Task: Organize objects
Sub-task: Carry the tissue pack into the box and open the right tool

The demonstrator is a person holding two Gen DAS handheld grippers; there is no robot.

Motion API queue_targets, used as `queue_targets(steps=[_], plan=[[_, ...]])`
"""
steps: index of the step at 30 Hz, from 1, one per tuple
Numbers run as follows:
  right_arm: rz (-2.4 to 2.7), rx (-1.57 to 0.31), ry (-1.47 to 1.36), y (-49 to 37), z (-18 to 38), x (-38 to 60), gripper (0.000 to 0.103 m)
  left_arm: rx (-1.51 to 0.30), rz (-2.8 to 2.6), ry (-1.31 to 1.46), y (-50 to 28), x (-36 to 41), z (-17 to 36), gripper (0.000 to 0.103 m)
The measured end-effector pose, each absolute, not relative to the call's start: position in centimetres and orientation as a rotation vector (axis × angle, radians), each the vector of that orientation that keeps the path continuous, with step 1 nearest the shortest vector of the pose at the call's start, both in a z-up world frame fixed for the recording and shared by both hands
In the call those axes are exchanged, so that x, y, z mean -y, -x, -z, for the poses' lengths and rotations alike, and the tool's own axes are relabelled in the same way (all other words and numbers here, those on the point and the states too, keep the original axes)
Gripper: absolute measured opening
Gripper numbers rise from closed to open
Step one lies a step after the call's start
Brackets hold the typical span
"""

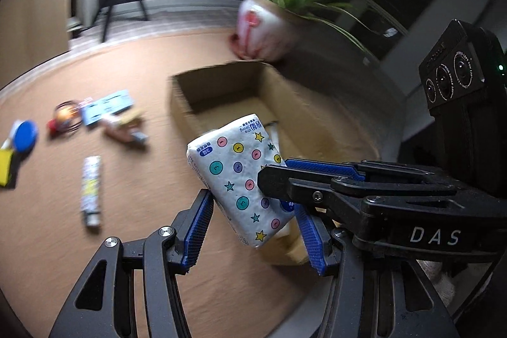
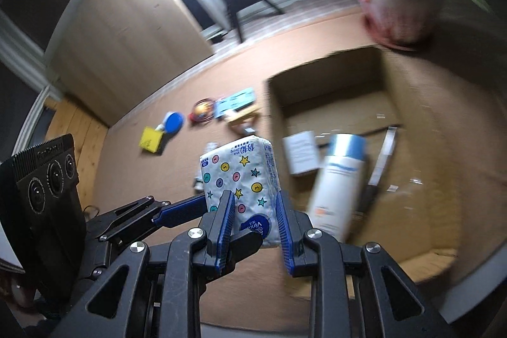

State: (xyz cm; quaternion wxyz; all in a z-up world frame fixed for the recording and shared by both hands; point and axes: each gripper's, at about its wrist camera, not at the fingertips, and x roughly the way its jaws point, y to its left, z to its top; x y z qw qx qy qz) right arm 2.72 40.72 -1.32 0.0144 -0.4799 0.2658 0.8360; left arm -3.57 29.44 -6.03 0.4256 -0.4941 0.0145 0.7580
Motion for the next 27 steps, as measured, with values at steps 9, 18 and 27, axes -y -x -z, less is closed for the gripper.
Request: queue_targets(steps=[9, 18, 27], plan=[[-2.521, -0.856, 1.426, -5.6, 1.7, -45.5, 0.025, -0.109, -1.816, 1.212, 1.7, -35.9, 6.6, 0.056], [-2.514, -0.835, 1.43, -6.0, 2.3, -46.2, 0.025, -0.16, -1.817, 1.202, 1.5, -37.3, 7.2, 0.057], [-2.516, -0.721, 1.385, -5.7, 1.5, -44.9, 0.046, -0.137, -1.885, 1.244, 3.3, -34.2, 7.3, 0.081]])
